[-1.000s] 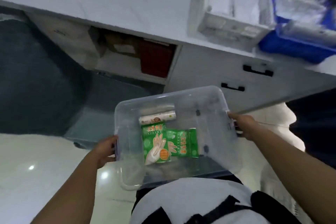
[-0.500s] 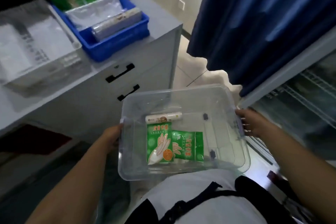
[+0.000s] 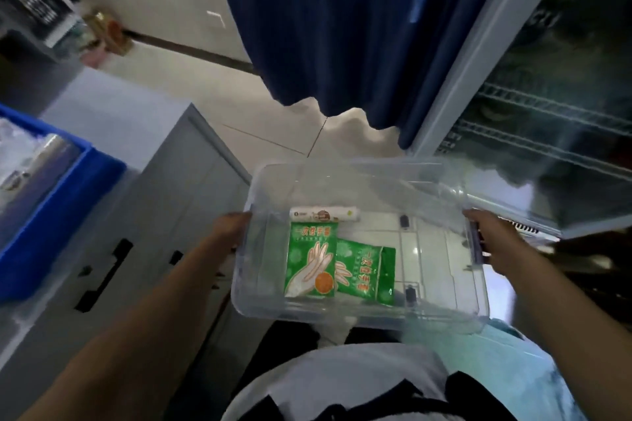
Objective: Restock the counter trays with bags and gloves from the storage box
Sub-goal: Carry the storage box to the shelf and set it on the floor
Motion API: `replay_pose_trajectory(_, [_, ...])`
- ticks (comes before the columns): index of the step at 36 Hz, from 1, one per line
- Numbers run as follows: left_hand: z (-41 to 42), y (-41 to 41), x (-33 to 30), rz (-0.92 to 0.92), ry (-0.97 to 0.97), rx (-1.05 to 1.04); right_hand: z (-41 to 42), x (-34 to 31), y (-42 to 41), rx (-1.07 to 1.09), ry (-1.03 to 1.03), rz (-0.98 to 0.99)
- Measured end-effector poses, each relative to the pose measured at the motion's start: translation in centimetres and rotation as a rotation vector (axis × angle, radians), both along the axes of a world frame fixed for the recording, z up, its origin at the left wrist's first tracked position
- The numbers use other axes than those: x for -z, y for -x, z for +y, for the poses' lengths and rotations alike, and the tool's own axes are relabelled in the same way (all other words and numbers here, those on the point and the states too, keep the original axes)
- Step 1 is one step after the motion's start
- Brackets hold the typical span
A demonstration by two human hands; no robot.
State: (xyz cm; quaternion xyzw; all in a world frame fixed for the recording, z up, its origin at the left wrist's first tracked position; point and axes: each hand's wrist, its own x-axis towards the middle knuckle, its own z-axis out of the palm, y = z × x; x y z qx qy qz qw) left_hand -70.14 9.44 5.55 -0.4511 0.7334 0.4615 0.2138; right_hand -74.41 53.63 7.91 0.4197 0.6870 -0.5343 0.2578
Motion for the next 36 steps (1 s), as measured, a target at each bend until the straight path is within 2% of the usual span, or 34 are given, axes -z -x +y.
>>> replay_pose_trajectory(9, [-1.3,18.8,-0.4,-0.065,0.091,0.416,-1.8,-0.4,4.1,0.200,0.082,-0.083])
replay_pose_trajectory(13, [-2.9,26.9,-1.7,-0.084,0.092,0.488,-5.4,-1.3,7.9,0.275,0.077,-0.061])
replay_pose_trajectory(24, [-11.9,41.1,-5.0,-0.056,0.022,0.272,-15.8,-2.6,24.0,0.326,0.030,0.109])
replay_pose_trajectory(36, [-20.0,49.9,-1.2,-0.143,0.025,-0.037,-20.7,-0.1,48.0,0.009,0.038,0.116])
